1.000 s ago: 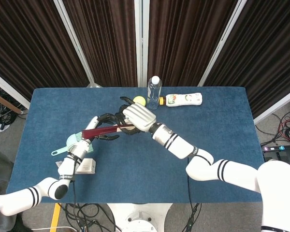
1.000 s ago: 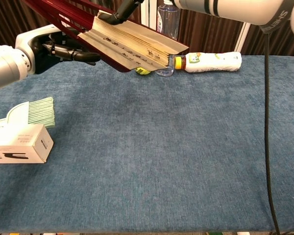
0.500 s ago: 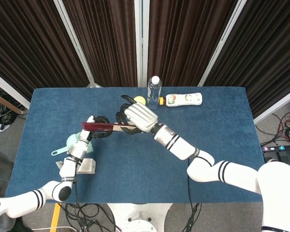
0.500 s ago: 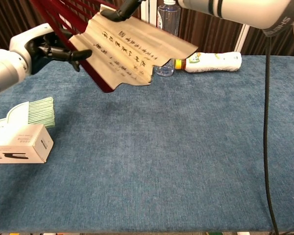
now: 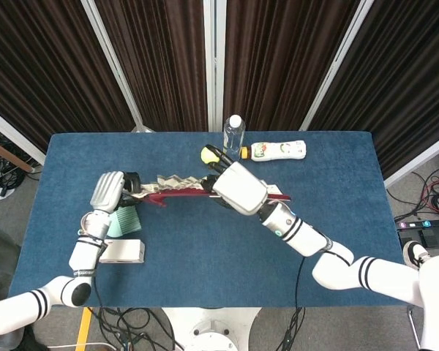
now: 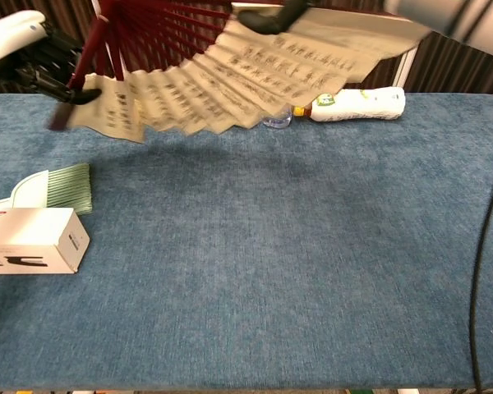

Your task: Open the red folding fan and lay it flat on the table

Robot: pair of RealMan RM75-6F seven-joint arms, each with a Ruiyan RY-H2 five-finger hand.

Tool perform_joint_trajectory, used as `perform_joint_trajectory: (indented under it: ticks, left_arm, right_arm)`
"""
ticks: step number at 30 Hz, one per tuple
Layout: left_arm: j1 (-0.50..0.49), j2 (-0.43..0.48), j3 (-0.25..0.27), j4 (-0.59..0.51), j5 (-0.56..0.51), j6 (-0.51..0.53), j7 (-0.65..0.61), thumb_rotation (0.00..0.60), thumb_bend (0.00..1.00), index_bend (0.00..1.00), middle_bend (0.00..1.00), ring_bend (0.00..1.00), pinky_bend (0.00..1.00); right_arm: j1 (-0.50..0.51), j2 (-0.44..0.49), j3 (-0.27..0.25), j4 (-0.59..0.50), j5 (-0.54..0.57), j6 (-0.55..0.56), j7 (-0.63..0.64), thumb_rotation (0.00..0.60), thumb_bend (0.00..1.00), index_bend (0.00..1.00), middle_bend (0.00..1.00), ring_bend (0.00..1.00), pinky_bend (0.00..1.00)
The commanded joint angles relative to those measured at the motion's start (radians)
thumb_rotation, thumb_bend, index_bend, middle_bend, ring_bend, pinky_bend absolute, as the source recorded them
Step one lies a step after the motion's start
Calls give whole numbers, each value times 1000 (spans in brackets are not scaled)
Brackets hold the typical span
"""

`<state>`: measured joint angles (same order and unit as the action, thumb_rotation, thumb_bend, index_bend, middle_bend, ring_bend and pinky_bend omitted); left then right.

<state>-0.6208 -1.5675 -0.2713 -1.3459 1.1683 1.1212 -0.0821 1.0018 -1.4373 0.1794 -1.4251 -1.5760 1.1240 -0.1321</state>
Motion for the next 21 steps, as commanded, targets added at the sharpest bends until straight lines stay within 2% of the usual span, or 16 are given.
perform_joint_trajectory:
  ticks: [1,5,10,13,17,21]
  left_arm:
    - [17,-19,22,9,5,112,184,600,368,680,693,622,551]
    - [16,-53,40,35,34,176,325,600,369,669,676,613,548]
    - [22,-92,55,53,74,243,433,600,365,652,652,606,546]
    - [25,-108,69,49,91,258,482,600,360,642,645,605,545]
    - [25,-137,94,61,114,260,541,600,357,628,634,604,541]
    - [22,-177,123,87,127,256,659,600,353,573,589,585,537]
  right_arm:
    - [-79,36,-56,-71,-37,58,-189,600,817,718,643,300,10]
    - [-114,39,-73,-130,-35,66,-326,600,818,703,642,297,0]
    - [-156,52,-90,-214,-37,78,-499,600,824,700,642,296,0]
    - [-181,52,-107,-240,-42,81,-561,600,823,699,642,296,0]
    - [-212,30,-139,-211,-76,97,-607,600,823,698,642,290,0]
    - [-246,-23,-169,-113,-134,134,-636,600,823,697,642,284,0]
